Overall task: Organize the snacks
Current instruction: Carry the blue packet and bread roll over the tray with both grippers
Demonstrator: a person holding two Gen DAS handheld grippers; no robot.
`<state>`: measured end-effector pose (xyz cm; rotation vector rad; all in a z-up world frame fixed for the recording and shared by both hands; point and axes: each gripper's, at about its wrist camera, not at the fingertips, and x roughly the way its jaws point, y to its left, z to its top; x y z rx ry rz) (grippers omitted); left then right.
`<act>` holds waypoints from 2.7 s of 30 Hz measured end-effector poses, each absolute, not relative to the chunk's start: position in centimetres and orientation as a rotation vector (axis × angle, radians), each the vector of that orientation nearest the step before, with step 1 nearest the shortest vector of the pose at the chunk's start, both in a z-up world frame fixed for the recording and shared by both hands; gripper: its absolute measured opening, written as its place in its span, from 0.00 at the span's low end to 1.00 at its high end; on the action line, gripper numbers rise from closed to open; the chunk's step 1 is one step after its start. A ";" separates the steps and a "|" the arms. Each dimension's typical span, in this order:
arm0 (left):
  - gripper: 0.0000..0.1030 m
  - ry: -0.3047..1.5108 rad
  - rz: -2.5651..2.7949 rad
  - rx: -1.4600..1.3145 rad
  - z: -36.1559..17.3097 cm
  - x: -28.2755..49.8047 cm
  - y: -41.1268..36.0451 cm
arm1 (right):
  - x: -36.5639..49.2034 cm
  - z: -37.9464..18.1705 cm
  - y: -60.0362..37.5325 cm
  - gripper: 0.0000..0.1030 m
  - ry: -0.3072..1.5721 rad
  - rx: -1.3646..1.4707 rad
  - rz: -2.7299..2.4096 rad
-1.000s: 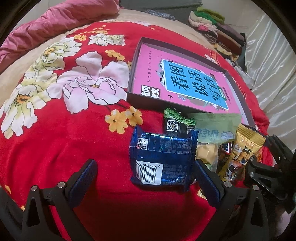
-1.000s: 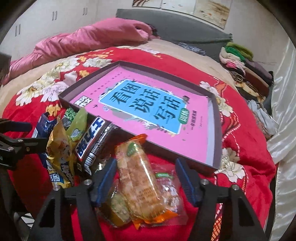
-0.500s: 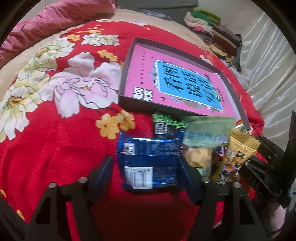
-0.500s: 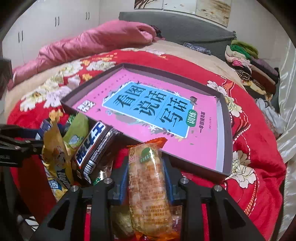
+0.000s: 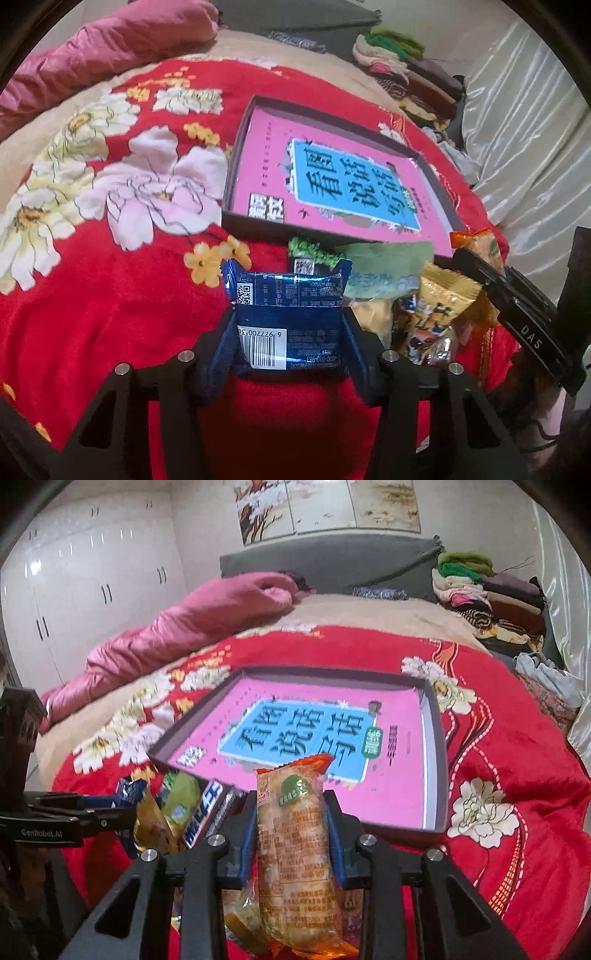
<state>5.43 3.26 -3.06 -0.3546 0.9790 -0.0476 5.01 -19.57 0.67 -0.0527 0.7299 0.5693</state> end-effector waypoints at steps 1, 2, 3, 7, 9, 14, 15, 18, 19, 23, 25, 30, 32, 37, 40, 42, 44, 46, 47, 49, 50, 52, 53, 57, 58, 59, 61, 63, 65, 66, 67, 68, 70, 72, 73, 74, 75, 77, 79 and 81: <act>0.54 0.972 -0.050 -0.353 -2.8 5.4 3.3 | 5.0 0.8 -19.7 0.32 0.724 -0.044 0.572; 0.54 0.969 -0.056 -0.360 -2.6 5.5 3.4 | 5.1 0.9 -19.8 0.32 0.716 -0.037 0.570; 0.54 0.966 -0.059 -0.368 -2.4 5.5 3.5 | 5.1 1.0 -19.8 0.32 0.712 -0.033 0.568; 0.54 0.928 -0.055 -0.362 -1.2 5.8 3.8 | 5.3 1.5 -20.4 0.32 0.690 0.005 0.569; 0.54 0.914 -0.052 -0.361 -0.7 6.0 3.9 | 5.7 1.8 -20.6 0.32 0.679 0.033 0.572; 0.54 0.891 -0.047 -0.364 0.2 6.9 4.2 | 6.2 1.9 -21.4 0.32 0.668 0.080 0.573; 0.54 0.890 -0.047 -0.365 0.3 7.1 4.2 | 6.3 2.0 -21.5 0.32 0.666 0.086 0.572; 0.54 0.883 -0.048 -0.365 0.6 7.8 4.3 | 6.8 2.0 -21.9 0.32 0.664 0.106 0.566; 0.54 0.880 -0.048 -0.369 0.6 8.1 4.4 | 7.0 2.0 -22.0 0.32 0.661 0.112 0.562; 0.54 0.870 -0.041 -0.384 0.8 9.1 4.7 | 7.4 2.3 -22.3 0.32 0.640 0.121 0.550; 0.54 0.862 -0.036 -0.393 1.0 9.7 4.9 | 7.7 2.4 -22.4 0.32 0.636 0.130 0.548; 0.54 0.859 -0.063 -0.455 1.1 11.3 5.4 | 8.3 2.4 -22.4 0.32 0.625 0.132 0.542; 0.54 0.863 -0.067 -0.456 1.1 12.0 5.4 | 8.5 2.5 -22.4 0.32 0.618 0.129 0.546; 0.54 0.857 -0.063 -0.457 1.0 13.1 5.3 | 9.0 2.6 -22.3 0.32 0.609 0.124 0.548; 0.54 0.856 -0.063 -0.452 0.9 13.9 5.1 | 9.5 2.4 -22.3 0.32 0.608 0.129 0.543; 0.54 0.855 -0.060 -0.437 0.9 14.4 4.8 | 9.9 2.4 -22.3 0.32 0.606 0.131 0.538; 0.54 0.851 -0.059 -0.422 0.9 14.8 4.6 | 10.3 2.1 -22.2 0.32 0.608 0.123 0.531; 0.54 0.856 -0.062 -0.408 0.8 15.4 4.2 | 10.6 1.9 -22.2 0.32 0.620 0.132 0.536; 0.54 0.858 -0.061 -0.400 0.7 15.6 4.1 | 10.9 1.7 -22.1 0.32 0.627 0.135 0.534; 0.54 0.862 -0.057 -0.380 0.6 16.1 3.8 | 11.3 1.4 -22.1 0.32 0.638 0.134 0.532; 0.54 0.864 -0.056 -0.372 0.5 16.3 3.6 | 11.5 1.2 -22.1 0.32 0.644 0.135 0.527; 0.54 0.869 -0.058 -0.358 0.3 16.7 3.4 | 11.8 1.0 -22.1 0.32 0.655 0.140 0.526; 0.54 0.873 -0.057 -0.348 0.2 17.0 3.2 | 12.0 0.9 -22.1 0.32 0.660 0.141 0.525; 0.54 0.890 -0.058 -0.314 -0.3 17.8 2.7 | 12.7 0.3 -21.9 0.32 0.687 0.135 0.517; 0.54 0.896 -0.058 -0.304 -0.5 17.9 2.5 | 12.9 0.1 -21.8 0.32 0.695 0.130 0.514; 0.54 0.903 -0.054 -0.292 -0.7 18.1 2.3 | 13.0 0.0 -21.7 0.32 0.700 0.124 0.513; 0.54 0.917 -0.056 -0.278 -1.1 18.3 2.1 | 13.2 -0.3 -21.5 0.32 0.707 0.110 0.508; 0.54 0.924 -0.054 -0.272 -1.5 18.4 1.9 | 13.4 -0.6 -21.4 0.32 0.711 0.099 0.507; 0.54 0.940 -0.054 -0.268 -1.9 18.5 1.9 | 13.6 -0.8 -21.2 0.32 0.720 0.078 0.493; 0.54 0.948 -0.055 -0.267 -2.0 18.5 1.8 | 13.6 -0.9 -21.1 0.32 0.725 0.074 0.487; 0.54 0.951 -0.056 -0.265 -2.2 18.5 1.8 | 13.8 -1.1 -21.1 0.32 0.732 0.077 0.487; 0.54 0.956 -0.056 -0.261 -2.3 18.5 1.8 | 13.9 -1.2 -21.2 0.32 0.737 0.078 0.482; 0.54 0.974 -0.054 -0.253 -2.7 18.6 1.6 | 14.0 -1.5 -21.3 0.32 0.745 0.078 0.469; 0.54 0.984 -0.057 -0.256 -3.1 18.6 1.5 | 14.2 -1.7 -21.5 0.32 0.752 0.086 0.463; 0.54 0.991 -0.056 -0.255 -3.2 18.6 1.4 | 14.2 -1.7 -21.5 0.32 0.753 0.088 0.461; 0.54 0.994 -0.058 -0.253 -3.4 18.6 1.3 | 14.2 -1.7 -21.6 0.32 0.755 0.093 0.461; 0.54 0.993 -0.058 -0.249 -3.4 18.5 1.3 | 14.3 -1.8 -21.6 0.32 0.755 0.094 0.460; 0.54 0.996 -0.060 -0.239 -3.3 18.6 1.1 | 14.4 -2.0 -21.7 0.32 0.761 0.095 0.452; 0.54 0.999 -0.057 -0.225 -3.3 18.6 0.9 | 14.6 -2.0 -21.8 0.32 0.764 0.096 0.443; 0.54 1.001 -0.058 -0.211 -3.3 18.6 0.6 | 14.7 -2.1 -21.8 0.33 0.764 0.094 0.436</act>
